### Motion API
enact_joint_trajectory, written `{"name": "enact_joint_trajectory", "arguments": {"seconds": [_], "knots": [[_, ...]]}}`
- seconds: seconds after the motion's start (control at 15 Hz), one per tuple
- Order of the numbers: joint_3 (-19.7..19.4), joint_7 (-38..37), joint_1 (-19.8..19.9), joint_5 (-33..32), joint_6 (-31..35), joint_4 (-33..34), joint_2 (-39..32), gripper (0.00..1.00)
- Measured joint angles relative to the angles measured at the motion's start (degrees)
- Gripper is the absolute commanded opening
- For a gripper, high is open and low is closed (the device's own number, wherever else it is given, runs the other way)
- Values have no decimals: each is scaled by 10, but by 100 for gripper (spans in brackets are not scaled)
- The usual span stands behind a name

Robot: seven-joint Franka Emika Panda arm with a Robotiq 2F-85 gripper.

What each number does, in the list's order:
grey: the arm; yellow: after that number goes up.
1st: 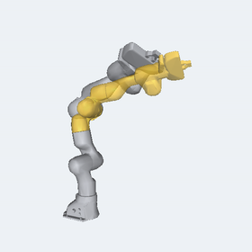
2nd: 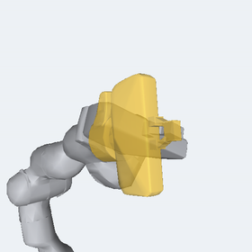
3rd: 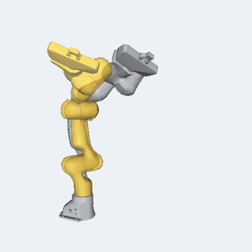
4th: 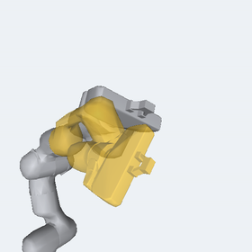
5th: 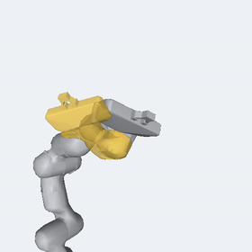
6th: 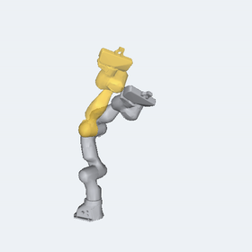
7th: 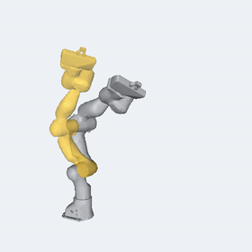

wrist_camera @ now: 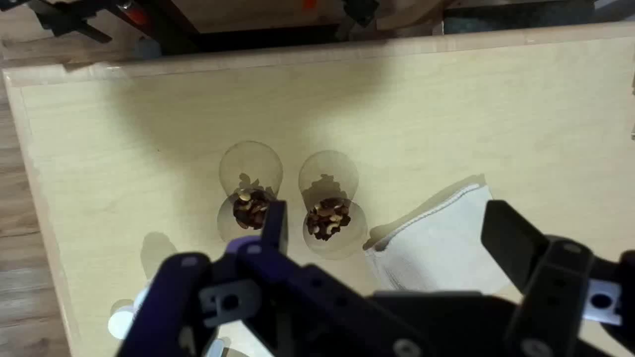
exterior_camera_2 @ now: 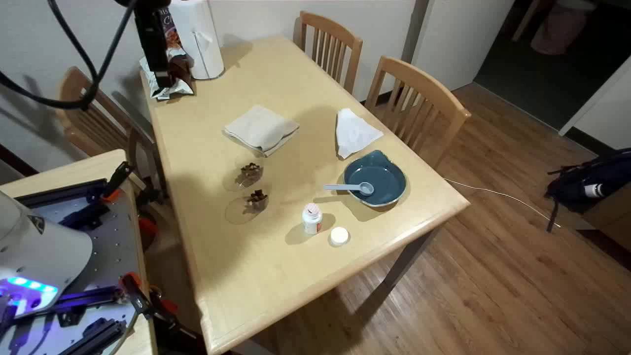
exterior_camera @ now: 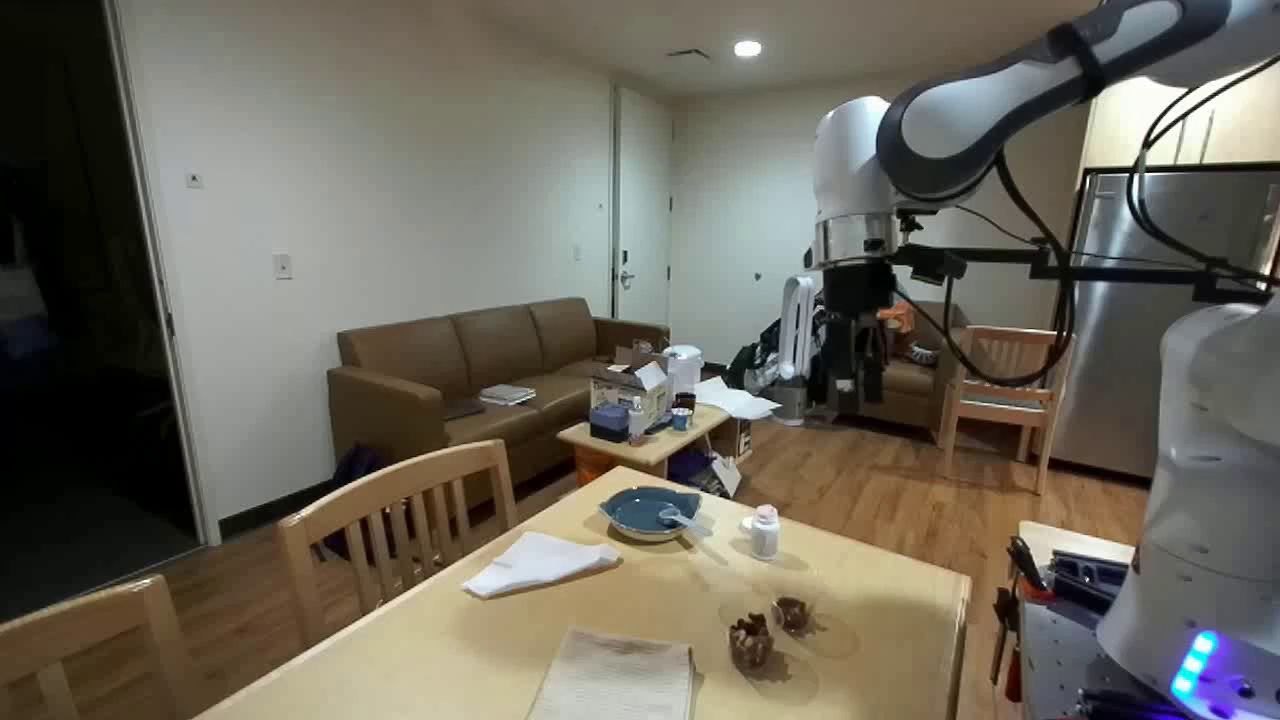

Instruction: Take the spoon from the bowl and put it in the cup, then move the two cups slightly forward

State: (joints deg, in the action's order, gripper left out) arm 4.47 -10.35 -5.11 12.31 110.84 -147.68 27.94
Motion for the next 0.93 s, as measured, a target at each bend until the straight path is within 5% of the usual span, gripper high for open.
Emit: {"name": "enact_joint_trajectory", "arguments": {"seconds": [0.47,0.93], "knots": [[-2,10,5,-8,28,0,-3,100],[-35,102,8,-23,237,9,-82,100]]}}
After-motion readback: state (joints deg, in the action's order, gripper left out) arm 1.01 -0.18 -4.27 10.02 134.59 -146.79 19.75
